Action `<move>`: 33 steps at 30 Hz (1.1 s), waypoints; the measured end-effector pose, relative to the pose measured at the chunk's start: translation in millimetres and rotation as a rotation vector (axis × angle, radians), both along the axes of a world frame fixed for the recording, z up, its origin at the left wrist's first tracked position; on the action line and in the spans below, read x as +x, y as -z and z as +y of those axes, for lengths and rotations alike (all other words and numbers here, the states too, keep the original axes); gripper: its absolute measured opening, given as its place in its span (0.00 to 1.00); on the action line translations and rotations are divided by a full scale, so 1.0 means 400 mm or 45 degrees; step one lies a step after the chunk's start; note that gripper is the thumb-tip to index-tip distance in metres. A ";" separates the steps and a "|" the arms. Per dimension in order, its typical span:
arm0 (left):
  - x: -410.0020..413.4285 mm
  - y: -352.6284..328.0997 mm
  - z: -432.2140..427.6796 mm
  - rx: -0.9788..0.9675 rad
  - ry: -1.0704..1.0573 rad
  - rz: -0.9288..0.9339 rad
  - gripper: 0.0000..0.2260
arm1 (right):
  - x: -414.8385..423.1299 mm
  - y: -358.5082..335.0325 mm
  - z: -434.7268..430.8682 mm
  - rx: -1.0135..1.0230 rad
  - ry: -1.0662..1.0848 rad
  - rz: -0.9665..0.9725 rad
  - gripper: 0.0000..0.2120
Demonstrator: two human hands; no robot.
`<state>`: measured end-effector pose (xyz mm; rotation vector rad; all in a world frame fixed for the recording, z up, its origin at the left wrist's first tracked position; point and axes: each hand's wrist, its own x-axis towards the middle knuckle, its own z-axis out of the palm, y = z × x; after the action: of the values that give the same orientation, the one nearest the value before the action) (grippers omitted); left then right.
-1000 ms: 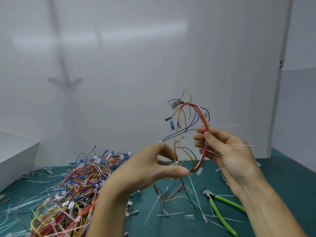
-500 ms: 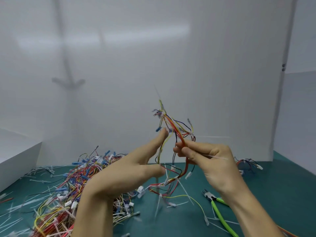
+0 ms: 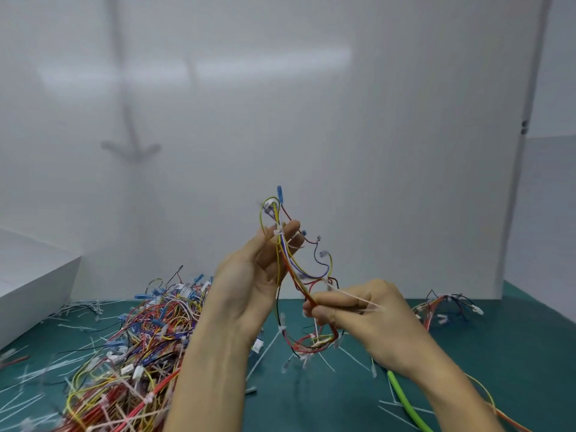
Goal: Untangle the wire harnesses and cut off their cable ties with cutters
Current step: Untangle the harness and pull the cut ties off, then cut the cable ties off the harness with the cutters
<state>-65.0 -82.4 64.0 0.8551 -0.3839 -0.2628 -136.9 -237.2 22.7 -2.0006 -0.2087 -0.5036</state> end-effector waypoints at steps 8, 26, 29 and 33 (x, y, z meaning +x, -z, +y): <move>0.001 0.006 0.027 0.184 0.004 -0.193 0.11 | 0.008 0.010 -0.008 -0.054 0.078 0.040 0.06; 0.001 0.002 0.043 0.662 -0.483 -0.637 0.13 | 0.007 0.081 -0.156 -1.011 0.712 0.965 0.26; -0.001 0.002 0.042 0.639 -0.458 -0.637 0.13 | 0.021 0.129 -0.164 -1.080 0.720 1.197 0.19; -0.003 -0.001 0.045 0.648 -0.426 -0.653 0.14 | 0.032 0.187 -0.171 -1.075 0.741 1.261 0.21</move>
<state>-66.3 -64.4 64.4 1.4761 -0.6545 0.1889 -124.0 -305.6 -52.0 -2.8783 0.9347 0.3564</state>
